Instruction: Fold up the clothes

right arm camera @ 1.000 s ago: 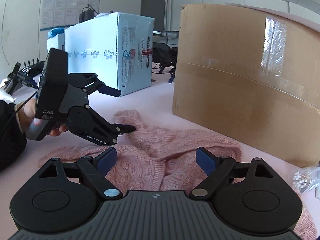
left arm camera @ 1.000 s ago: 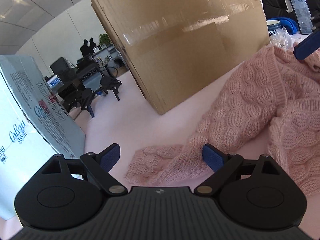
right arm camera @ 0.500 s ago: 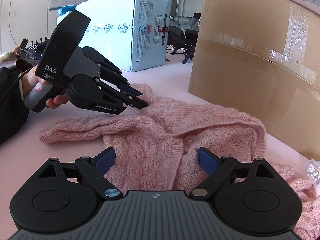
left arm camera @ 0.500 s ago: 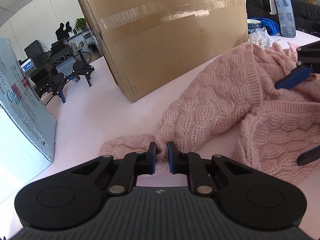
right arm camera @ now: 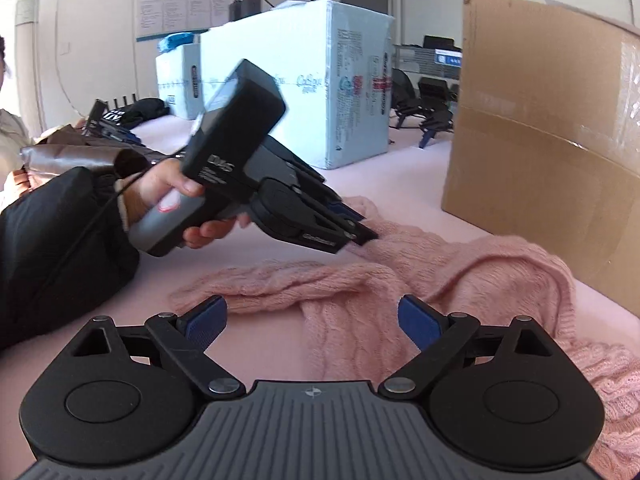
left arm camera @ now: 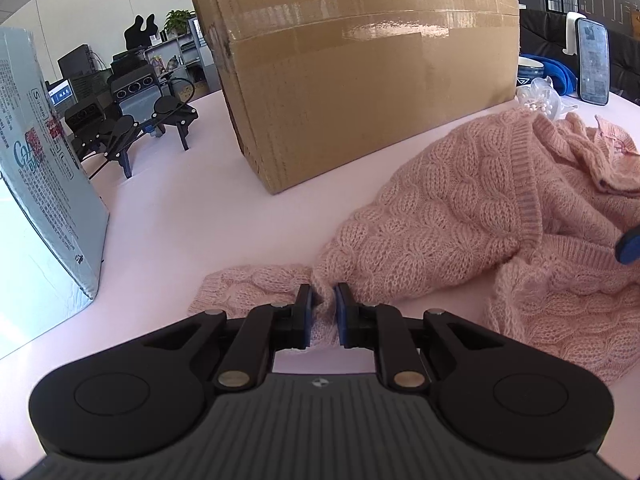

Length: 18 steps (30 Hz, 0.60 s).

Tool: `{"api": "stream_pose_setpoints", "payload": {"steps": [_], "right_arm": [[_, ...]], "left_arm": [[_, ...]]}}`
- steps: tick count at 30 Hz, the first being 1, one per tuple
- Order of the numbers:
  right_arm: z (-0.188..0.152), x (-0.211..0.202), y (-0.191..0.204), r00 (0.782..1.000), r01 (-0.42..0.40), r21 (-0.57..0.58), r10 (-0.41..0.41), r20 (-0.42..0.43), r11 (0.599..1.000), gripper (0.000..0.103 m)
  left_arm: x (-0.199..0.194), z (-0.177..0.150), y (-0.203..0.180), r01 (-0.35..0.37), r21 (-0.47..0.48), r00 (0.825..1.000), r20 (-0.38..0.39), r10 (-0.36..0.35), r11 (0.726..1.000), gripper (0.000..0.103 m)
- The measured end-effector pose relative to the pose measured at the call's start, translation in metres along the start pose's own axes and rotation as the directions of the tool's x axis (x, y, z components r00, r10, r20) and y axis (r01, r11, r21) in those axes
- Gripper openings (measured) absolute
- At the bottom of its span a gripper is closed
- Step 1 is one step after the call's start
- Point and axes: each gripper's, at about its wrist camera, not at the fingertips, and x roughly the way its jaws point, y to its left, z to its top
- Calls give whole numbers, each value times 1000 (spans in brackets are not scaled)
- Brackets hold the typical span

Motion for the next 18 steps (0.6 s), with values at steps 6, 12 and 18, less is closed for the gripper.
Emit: {"api": "stream_pose_setpoints", "payload": {"steps": [6, 12, 18], "right_arm": [[-12, 36, -7, 945, -184, 439, 281, -167, 879, 102], [-14, 31, -18, 977, -90, 610, 188, -99, 787, 101], [-6, 44, 4, 993, 80, 539, -19, -119, 838, 98]], "left_arm": [[1, -2, 0, -12, 10, 1000, 4, 12, 1000, 12], [2, 0, 3, -22, -8, 1000, 0, 22, 1000, 19], [4, 2, -8, -83, 58, 997, 5, 83, 995, 26]]}}
